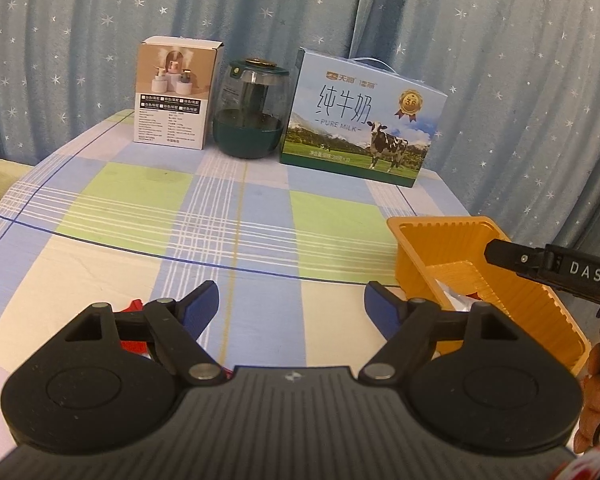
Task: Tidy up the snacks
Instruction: 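Move both open tools away from the tray toward the red candies on the table, then close the right tool on the small red candy while the left tool grasps the large red candy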
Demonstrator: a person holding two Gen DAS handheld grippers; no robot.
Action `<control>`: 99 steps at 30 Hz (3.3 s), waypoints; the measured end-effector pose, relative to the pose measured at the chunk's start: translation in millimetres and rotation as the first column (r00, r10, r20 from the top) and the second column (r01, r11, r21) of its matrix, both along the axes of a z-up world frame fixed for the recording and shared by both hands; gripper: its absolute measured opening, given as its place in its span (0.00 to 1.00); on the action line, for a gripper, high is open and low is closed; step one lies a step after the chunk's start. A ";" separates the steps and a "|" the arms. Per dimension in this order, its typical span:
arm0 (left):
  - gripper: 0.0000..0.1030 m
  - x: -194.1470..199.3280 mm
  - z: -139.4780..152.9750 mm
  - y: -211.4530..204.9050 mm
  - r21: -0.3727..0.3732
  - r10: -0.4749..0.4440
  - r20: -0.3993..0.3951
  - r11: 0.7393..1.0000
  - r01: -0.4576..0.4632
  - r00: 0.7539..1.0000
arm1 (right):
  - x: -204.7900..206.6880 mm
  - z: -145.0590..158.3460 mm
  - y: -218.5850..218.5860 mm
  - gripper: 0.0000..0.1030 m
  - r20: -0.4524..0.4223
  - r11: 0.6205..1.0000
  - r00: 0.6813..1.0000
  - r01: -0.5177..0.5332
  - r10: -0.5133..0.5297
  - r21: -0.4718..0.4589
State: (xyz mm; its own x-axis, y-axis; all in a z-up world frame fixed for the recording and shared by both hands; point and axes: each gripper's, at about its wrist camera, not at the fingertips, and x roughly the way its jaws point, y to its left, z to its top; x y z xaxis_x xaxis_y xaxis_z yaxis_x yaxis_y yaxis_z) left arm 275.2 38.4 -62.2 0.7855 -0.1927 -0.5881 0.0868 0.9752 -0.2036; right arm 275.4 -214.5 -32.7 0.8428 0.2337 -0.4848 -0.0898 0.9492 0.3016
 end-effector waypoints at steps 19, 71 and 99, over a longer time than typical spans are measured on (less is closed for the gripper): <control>0.82 -10.6 0.2 53.8 0.053 0.089 0.010 0.995 -0.089 0.996 | -0.6 -8.3 57.6 0.56 -0.010 0.989 0.990 -0.141 0.141 -0.033; 0.85 -8.6 -27.2 145.6 0.161 0.225 -0.089 0.965 -0.209 0.970 | 7.6 -102.8 213.7 0.29 -0.162 0.855 0.880 -0.474 0.447 -0.211; 0.75 13.4 -72.0 66.0 0.546 -0.127 -0.074 0.825 0.147 0.989 | 39.8 -66.1 137.6 0.21 -0.163 0.945 0.939 -0.318 0.303 -0.075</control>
